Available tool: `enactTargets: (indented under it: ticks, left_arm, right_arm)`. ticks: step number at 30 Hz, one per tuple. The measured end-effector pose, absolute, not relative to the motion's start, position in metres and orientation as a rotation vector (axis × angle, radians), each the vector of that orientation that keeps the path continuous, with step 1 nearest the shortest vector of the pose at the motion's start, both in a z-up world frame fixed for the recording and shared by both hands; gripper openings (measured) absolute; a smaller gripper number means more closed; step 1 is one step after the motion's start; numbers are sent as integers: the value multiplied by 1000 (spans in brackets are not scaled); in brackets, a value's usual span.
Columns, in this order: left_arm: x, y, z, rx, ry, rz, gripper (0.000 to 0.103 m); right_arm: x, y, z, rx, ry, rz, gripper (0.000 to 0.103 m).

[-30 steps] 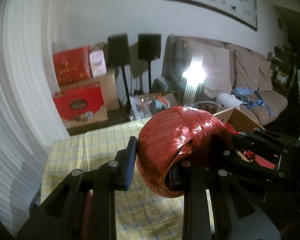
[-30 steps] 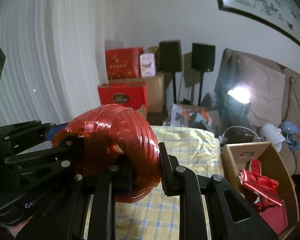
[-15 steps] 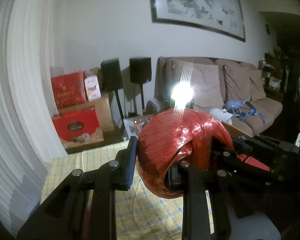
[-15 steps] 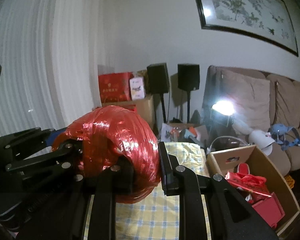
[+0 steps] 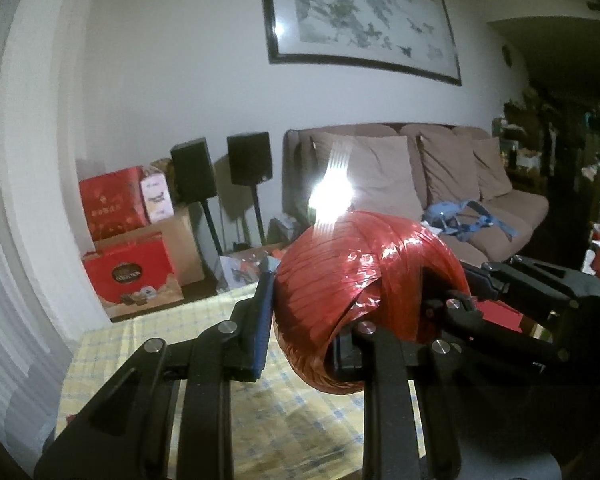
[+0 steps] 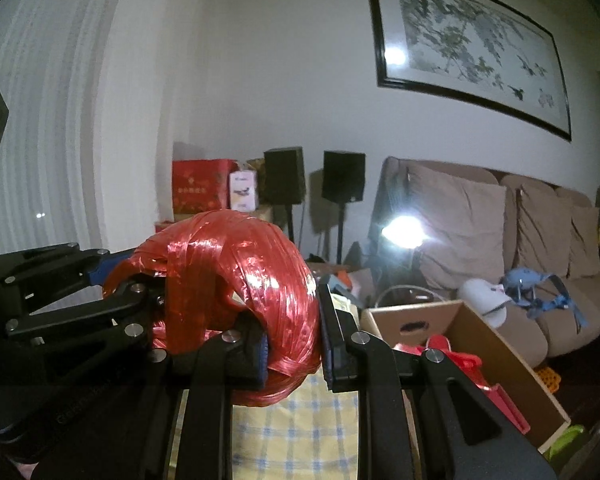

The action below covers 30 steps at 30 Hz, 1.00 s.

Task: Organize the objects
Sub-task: 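Carry the red ribbon ball with both tools over the cardboard box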

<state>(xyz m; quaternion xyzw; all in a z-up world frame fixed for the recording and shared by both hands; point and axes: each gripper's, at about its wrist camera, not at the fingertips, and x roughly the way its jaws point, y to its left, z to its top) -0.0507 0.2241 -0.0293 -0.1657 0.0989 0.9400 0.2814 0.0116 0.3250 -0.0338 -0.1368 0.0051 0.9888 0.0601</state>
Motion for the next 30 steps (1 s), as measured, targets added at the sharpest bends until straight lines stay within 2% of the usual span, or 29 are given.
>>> enactTargets:
  ticks: [9,15,21,30]
  left_arm:
    - [-45,261,-44,-465,291,2483,20]
    - [-37,278,-25,-407,330,2470,20]
    - [-26,284,-14,-374,310,2485,20]
    - [-21,315,-1,-324,327,2474,20]
  right_arm:
    - [24,362,-52,-446,111,2957,19]
    - [33,377,-38,-373,182,2940,19]
    - [42,383,-22,-362,77,2949,20]
    - [51,415,-13,-309,94,2936,20]
